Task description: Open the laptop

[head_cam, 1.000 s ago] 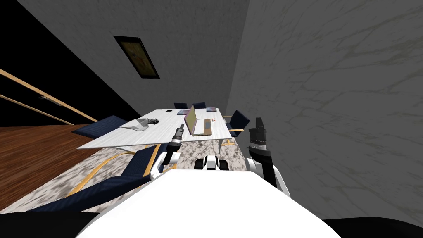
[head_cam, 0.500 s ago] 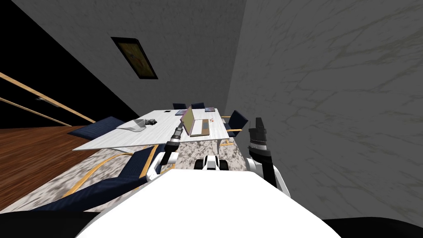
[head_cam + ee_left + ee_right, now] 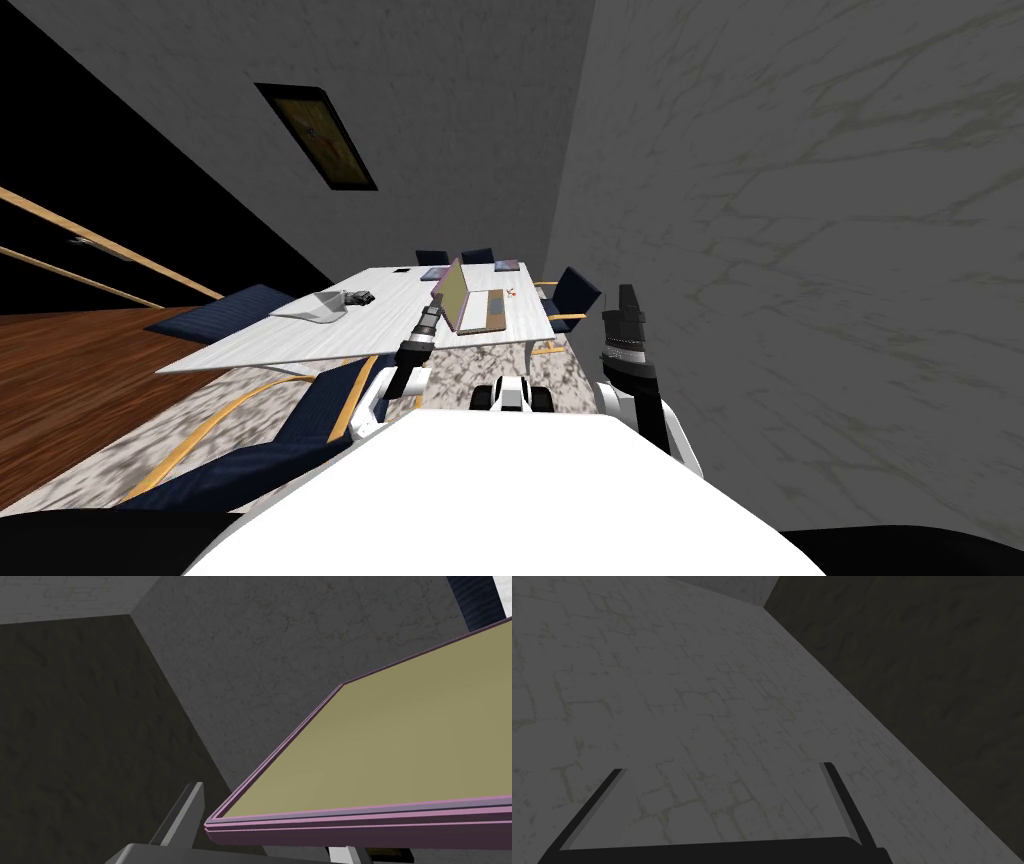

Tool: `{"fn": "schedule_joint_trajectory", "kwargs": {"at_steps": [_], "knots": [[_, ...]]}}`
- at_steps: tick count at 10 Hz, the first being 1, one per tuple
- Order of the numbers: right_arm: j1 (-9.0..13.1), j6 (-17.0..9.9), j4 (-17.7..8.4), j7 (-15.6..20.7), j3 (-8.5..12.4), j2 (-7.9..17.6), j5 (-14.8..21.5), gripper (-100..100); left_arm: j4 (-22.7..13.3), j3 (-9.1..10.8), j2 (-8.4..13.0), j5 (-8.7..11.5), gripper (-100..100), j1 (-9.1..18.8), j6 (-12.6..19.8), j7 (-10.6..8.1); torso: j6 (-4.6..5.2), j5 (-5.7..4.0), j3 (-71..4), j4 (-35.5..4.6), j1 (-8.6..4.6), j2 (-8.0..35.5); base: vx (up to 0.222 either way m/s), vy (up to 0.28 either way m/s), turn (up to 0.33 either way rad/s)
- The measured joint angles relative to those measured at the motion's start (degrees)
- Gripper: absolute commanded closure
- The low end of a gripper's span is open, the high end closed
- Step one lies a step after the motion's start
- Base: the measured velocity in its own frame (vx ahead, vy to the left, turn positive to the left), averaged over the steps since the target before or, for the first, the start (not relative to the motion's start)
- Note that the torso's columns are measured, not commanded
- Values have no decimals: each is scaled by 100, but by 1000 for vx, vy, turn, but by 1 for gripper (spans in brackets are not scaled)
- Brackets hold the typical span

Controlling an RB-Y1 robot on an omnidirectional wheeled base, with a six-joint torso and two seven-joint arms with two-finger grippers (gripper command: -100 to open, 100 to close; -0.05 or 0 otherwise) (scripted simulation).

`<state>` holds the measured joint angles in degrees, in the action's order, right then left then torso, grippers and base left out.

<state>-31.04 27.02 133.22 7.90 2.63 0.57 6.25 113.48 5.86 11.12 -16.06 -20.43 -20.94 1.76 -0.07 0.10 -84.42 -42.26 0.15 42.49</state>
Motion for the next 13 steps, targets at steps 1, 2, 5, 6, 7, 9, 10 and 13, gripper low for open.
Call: {"fn": "schedule_joint_trajectory", "kwargs": {"at_steps": [1,2,5,6,7,9,10,13], "knots": [[0,0,0,0,0,0,0,0,-70,13,-14,-7,100,3,-88,44,2,15,2,4,15,2,-62,4,21],[0,0,0,0,0,0,0,0,-132,15,-40,-3,100,36,-150,70,2,18,4,13,7,2,-24,1,0],[0,0,0,0,-1,0,0,0,-82,71,154,-206,100,17,-39,196,25,-15,-24,10,-55,-37,-1,-79,-105],[0,0,0,0,-1,-1,0,0,-60,101,287,-348,100,5,45,282,30,-17,-30,13,-61,-47,2,-122,-122],[0,0,0,0,-1,-1,0,0,-26,115,401,-470,100,0,140,357,28,-14,-29,12,-50,-44,-8,-104,-84],[0,0,0,0,-1,-1,0,0,39,148,635,-708,100,-19,317,489,25,-5,-23,9,-23,-36,20,-99,-110],[-1,0,0,0,0,0,0,0,90,179,756,-825,100,-20,413,559,27,2,-24,19,-22,-41,17,-31,-5],[-1,0,0,0,0,0,0,0,103,207,907,-1052,100,-104,423,777,30,7,-29,30,-25,-52,29,-71,-18]]}}
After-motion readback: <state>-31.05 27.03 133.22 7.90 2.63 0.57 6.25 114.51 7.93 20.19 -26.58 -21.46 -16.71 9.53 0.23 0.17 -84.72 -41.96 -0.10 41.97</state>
